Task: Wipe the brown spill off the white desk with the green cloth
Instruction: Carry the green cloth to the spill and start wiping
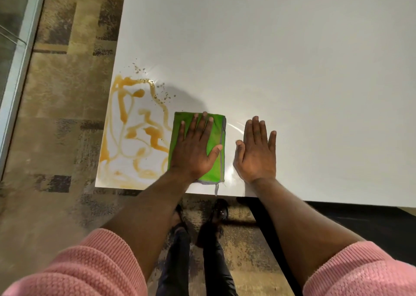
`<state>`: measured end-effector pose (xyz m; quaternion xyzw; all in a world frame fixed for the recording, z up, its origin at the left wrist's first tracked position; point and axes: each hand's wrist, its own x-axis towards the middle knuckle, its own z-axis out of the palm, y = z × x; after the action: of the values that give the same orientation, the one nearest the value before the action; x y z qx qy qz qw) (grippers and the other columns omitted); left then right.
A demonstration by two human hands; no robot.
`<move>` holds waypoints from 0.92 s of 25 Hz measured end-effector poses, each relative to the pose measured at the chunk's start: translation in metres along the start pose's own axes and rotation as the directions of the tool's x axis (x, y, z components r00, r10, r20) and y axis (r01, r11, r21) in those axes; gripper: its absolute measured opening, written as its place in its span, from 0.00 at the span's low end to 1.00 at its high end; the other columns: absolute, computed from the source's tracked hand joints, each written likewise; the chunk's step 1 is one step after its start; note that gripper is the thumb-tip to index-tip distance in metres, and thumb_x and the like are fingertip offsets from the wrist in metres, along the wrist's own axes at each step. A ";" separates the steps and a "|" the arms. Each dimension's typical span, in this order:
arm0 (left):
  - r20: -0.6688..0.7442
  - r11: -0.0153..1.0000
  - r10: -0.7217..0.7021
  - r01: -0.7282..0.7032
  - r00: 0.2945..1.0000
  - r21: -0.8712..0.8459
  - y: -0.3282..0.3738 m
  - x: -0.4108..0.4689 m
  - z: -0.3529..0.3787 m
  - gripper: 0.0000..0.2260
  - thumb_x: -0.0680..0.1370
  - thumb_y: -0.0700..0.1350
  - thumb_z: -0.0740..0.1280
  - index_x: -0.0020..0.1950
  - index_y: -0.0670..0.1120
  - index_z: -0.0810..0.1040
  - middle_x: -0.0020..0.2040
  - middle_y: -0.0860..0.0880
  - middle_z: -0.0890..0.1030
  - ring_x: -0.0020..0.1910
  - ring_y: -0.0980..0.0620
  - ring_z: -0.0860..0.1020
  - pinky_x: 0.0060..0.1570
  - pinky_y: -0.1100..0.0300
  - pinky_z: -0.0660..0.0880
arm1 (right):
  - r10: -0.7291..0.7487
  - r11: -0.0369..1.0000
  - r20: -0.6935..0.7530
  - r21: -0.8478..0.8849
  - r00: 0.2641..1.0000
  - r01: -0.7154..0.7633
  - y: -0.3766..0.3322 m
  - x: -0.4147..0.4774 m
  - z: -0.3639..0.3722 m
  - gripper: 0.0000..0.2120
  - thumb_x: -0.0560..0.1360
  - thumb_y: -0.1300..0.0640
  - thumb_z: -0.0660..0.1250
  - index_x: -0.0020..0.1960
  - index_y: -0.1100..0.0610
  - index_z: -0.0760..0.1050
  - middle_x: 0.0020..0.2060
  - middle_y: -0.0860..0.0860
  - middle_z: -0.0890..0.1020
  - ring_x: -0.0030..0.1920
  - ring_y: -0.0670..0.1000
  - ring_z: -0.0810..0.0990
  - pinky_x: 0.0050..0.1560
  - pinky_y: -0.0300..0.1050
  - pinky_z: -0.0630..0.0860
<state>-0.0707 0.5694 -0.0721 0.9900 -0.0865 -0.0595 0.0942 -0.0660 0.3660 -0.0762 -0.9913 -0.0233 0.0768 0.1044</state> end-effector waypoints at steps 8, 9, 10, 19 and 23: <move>0.034 0.996 -0.085 0.084 0.996 0.009 0.020 -0.096 0.016 0.36 0.83 0.67 0.48 0.85 0.47 0.50 0.85 0.47 0.47 0.84 0.48 0.43 0.81 0.42 0.43 | -0.067 0.997 -0.002 0.038 0.998 0.067 -0.014 -0.005 -0.006 0.31 0.85 0.47 0.48 0.84 0.59 0.53 0.85 0.56 0.54 0.85 0.55 0.49 0.83 0.62 0.45; 0.038 0.996 -0.091 0.090 0.995 0.019 0.019 -0.100 0.016 0.35 0.83 0.67 0.48 0.85 0.47 0.50 0.85 0.47 0.47 0.84 0.48 0.43 0.81 0.42 0.43 | -0.110 0.993 0.002 0.051 0.994 0.110 -0.024 -0.009 -0.006 0.30 0.85 0.48 0.48 0.84 0.59 0.54 0.84 0.56 0.54 0.85 0.55 0.50 0.83 0.62 0.45; 0.043 0.996 -0.092 0.091 0.995 0.021 0.018 -0.102 0.015 0.35 0.84 0.66 0.48 0.85 0.47 0.50 0.85 0.48 0.47 0.84 0.48 0.43 0.81 0.42 0.44 | -0.157 0.986 0.017 0.058 0.987 0.156 -0.035 -0.013 -0.005 0.30 0.85 0.48 0.48 0.84 0.59 0.54 0.84 0.56 0.55 0.85 0.55 0.50 0.83 0.62 0.45; -0.002 0.990 -0.143 0.143 0.990 -0.008 -0.036 -0.092 0.002 0.35 0.83 0.65 0.49 0.85 0.48 0.49 0.85 0.48 0.49 0.84 0.49 0.44 0.81 0.41 0.48 | -0.295 0.955 0.096 0.070 0.951 0.290 -0.054 -0.023 0.004 0.29 0.86 0.48 0.48 0.85 0.57 0.52 0.85 0.54 0.53 0.85 0.53 0.47 0.83 0.60 0.43; -0.046 0.972 -0.233 0.233 0.971 -0.002 -0.028 -0.101 0.011 0.35 0.83 0.65 0.52 0.84 0.46 0.52 0.85 0.47 0.51 0.84 0.48 0.44 0.82 0.43 0.44 | -0.323 0.945 0.087 -0.015 0.942 0.326 -0.055 -0.023 0.012 0.32 0.86 0.42 0.45 0.85 0.58 0.50 0.85 0.54 0.51 0.85 0.55 0.46 0.83 0.63 0.44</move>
<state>-0.1664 0.6127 -0.0776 0.9946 0.0325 -0.0472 0.0870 -0.0927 0.4210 -0.0727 -0.9713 -0.1917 0.0993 0.1002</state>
